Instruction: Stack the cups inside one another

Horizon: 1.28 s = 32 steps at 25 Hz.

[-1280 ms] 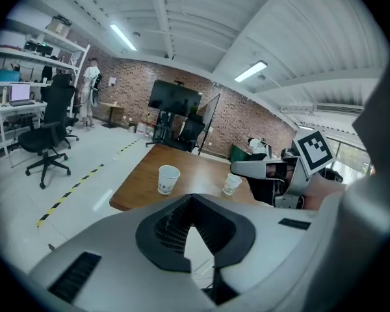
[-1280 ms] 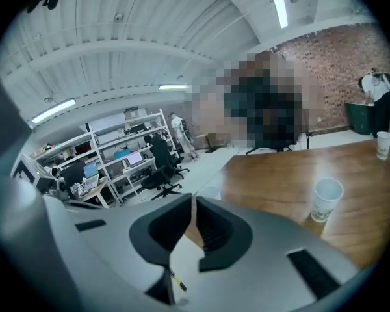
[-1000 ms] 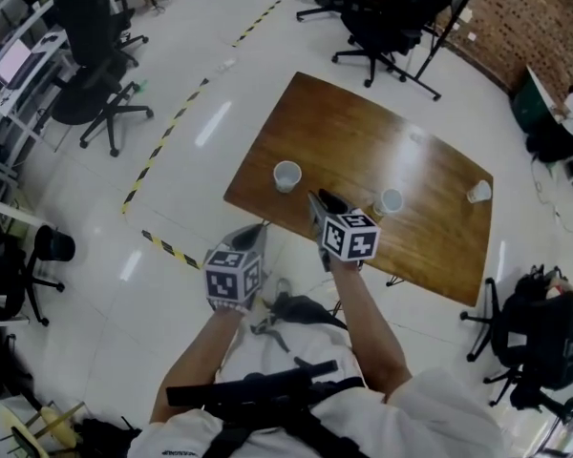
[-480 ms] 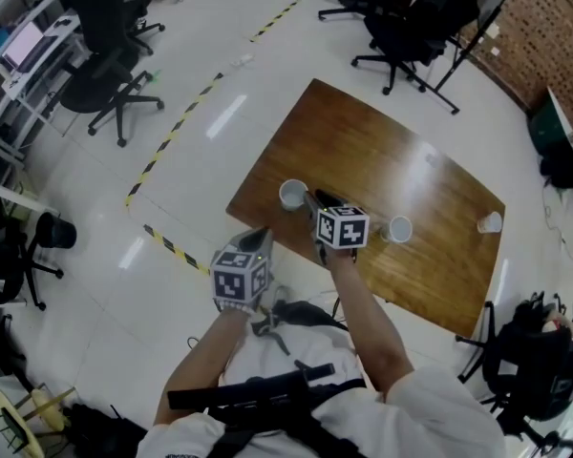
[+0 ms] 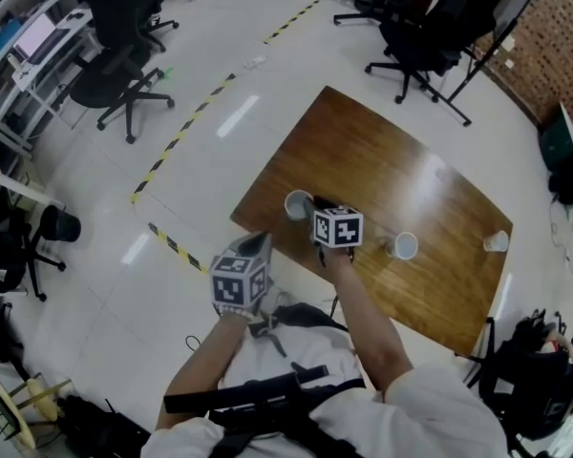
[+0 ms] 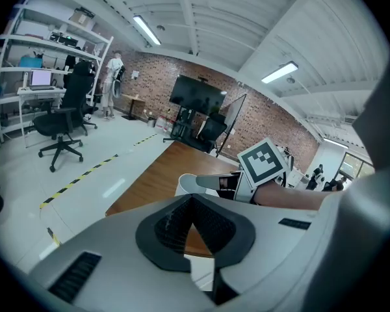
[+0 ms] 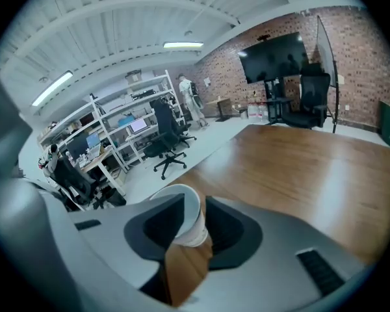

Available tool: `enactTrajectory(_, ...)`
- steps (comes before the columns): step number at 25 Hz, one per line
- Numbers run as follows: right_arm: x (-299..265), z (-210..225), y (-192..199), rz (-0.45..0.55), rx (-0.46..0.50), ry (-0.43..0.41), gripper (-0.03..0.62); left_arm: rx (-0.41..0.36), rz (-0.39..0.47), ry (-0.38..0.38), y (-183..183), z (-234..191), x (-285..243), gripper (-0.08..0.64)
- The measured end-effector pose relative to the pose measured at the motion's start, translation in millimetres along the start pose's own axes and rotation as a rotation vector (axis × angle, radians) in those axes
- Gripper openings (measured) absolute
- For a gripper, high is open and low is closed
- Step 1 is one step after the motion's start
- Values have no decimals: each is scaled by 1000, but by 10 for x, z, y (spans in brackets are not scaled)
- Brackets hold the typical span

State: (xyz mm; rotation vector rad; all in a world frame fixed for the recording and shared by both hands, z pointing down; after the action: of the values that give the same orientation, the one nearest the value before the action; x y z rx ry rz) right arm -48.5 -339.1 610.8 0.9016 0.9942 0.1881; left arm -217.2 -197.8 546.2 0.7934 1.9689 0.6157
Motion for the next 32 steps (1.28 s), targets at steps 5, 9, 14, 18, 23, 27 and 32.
enactTrajectory(5, -60, -28, 60, -16, 13, 10, 38, 3, -2, -14, 45, -60, 68, -8)
enactTrajectory(9, -13, -72, 92, 2, 6, 11, 29, -10, -7, -6, 77, -63, 122, -8)
enactTrajectory(14, 263, -130, 45, 61, -7, 40, 28, -45, -15, 29, 76, 14, 210, -8)
enactTrajectory(18, 612, -125, -13, 123, -24, 78, 28, -77, -30, 75, 79, 129, 246, -8)
enactTrajectory(23, 1163, -19, -47, 216, -66, 143, 28, -137, -56, 150, 83, 374, 220, -8)
enactTrajectory(27, 1656, 162, -40, 298, -97, 215, 28, -189, -68, 215, 94, 626, 152, -8)
enactTrajectory(32, 2306, 474, 8, 384, -148, 323, 28, -224, -82, 277, 152, 910, 105, -8)
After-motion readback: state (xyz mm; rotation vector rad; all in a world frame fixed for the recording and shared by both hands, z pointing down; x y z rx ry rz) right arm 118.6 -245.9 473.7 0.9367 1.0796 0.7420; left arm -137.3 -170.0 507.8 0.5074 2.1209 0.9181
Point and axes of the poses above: the fingertips, and each gripper's own axes: x backward along the fingers, z to its right, y out of its underside, the point moved 9 cm from there along x, backward along the fingers, and after that the axes turned 6 degrees about x, right-handed, at the moved point
